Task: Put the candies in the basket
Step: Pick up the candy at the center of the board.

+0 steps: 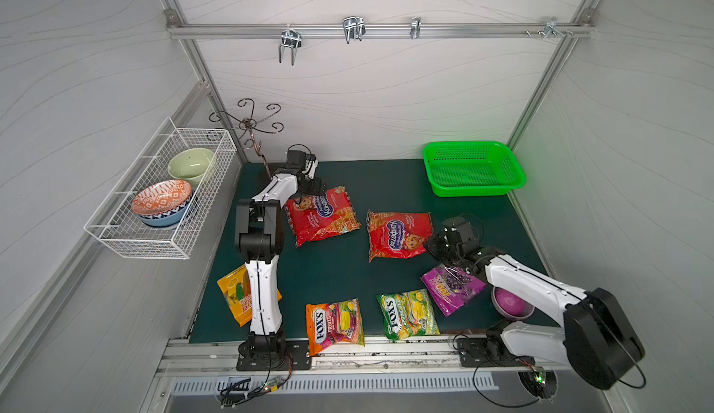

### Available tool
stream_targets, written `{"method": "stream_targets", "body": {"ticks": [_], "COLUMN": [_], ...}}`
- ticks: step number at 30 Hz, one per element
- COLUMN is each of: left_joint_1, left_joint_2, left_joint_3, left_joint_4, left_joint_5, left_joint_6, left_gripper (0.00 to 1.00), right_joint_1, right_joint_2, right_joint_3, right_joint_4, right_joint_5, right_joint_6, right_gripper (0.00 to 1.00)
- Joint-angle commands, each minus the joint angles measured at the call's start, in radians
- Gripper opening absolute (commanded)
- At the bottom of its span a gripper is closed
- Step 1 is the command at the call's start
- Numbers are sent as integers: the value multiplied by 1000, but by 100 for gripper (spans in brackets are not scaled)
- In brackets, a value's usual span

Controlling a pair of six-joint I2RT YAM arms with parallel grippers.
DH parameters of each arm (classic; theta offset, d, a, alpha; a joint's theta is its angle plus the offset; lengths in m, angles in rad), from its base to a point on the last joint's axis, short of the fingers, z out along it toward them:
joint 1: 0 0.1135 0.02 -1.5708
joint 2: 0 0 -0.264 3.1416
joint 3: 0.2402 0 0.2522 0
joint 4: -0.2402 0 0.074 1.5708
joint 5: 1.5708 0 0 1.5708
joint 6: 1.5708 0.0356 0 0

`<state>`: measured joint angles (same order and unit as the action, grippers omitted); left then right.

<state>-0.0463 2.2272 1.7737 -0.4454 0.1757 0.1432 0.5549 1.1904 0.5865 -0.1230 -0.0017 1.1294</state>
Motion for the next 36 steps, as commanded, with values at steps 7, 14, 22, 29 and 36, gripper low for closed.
{"method": "stream_targets", "body": {"ticks": [7,14,22,29,36], "left_joint_1": [-64,-65,-64,-73,-83], "left_joint_2": [89,99,66,32,-25], "left_joint_3": [149,151,101,14,-39], "left_joint_4": [-134,-229,-305,-337,-414], "left_joint_5": [28,120,255,292,292], "left_joint_6": [42,69,139,193,193], "left_gripper": [95,94,92,92,93], "right_joint_1": [36,36,-63,-344,-359], "right_joint_2": [-191,-277,-230,154,374], "right_joint_3": [9,112,250,546,780], "right_joint_4": [-275,-504,-433,-509,-501], "right_joint_5": [17,221,279,-60,-132], "right_joint_6": [33,-8,-299,-607,-797], "right_gripper": [5,52,81,86,86]}}
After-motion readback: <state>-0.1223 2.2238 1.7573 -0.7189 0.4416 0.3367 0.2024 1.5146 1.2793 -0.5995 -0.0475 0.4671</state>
